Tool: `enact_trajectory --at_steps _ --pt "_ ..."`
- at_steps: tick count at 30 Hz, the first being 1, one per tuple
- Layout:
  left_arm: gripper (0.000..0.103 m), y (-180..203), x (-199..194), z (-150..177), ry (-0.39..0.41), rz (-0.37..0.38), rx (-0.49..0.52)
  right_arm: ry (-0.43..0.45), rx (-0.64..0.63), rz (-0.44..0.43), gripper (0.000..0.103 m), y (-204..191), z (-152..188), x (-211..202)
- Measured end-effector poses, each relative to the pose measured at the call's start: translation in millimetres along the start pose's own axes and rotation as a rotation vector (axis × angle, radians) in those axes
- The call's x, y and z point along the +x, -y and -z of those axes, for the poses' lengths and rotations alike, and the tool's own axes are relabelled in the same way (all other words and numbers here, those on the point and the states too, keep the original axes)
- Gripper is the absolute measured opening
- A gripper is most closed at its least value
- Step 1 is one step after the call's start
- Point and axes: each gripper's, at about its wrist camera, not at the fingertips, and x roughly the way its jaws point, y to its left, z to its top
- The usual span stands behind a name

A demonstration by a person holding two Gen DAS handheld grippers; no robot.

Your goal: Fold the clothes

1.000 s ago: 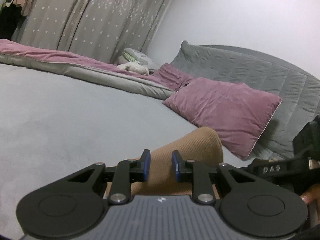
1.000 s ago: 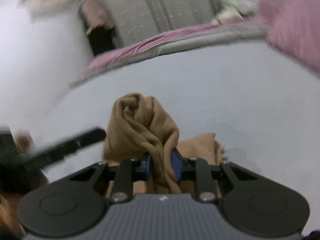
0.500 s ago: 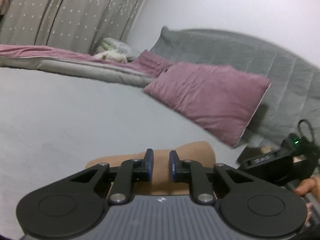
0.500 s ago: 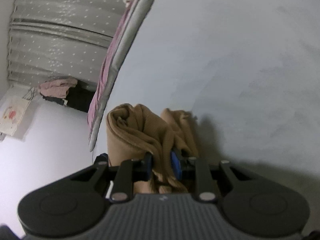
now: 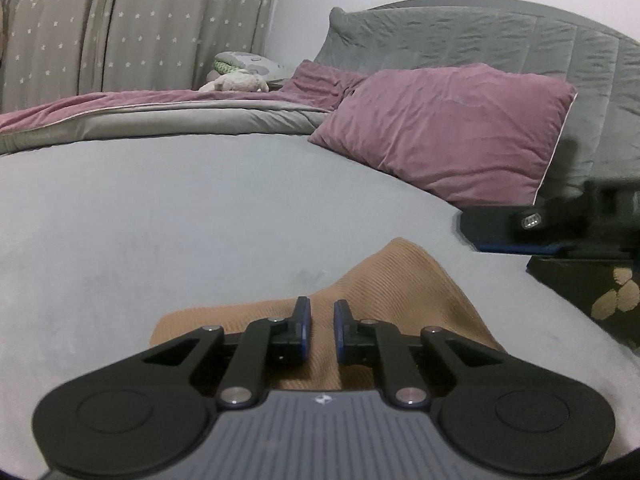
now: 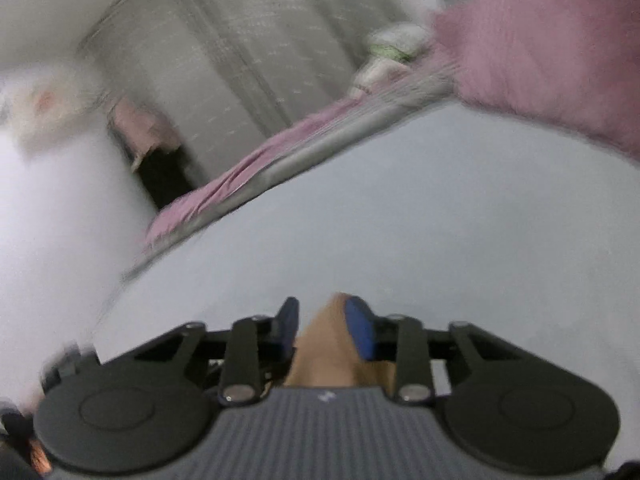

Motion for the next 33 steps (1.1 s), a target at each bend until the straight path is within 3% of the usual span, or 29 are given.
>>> enact_trajectory --at_steps 3,7,14,22,27,33 --pt "0.011 0 -2 6 0.02 0.0 0.008 0.022 -0.145 0.04 0.014 -22 9 18" --pt "0.011 -2 -1 14 0.051 0.004 0.015 0.03 -0.17 0.106 0.007 -16 18 38" --pt "0.011 -2 1 32 0.128 0.008 0.002 -0.001 -0.329 0.248 0.005 -15 54 66" --pt "0.009 -11 -8 29 0.139 0.032 -0.072 0.013 -0.303 0.271 0.005 -12 77 61" --pt "0.009 -19 -40 22 0.173 0.031 -0.111 0.056 -0.232 0.212 0.008 -8 63 43" --pt "0.009 -35 -60 22 0.214 -0.041 -0.11 0.097 -0.273 0.185 0.027 -20 50 28"
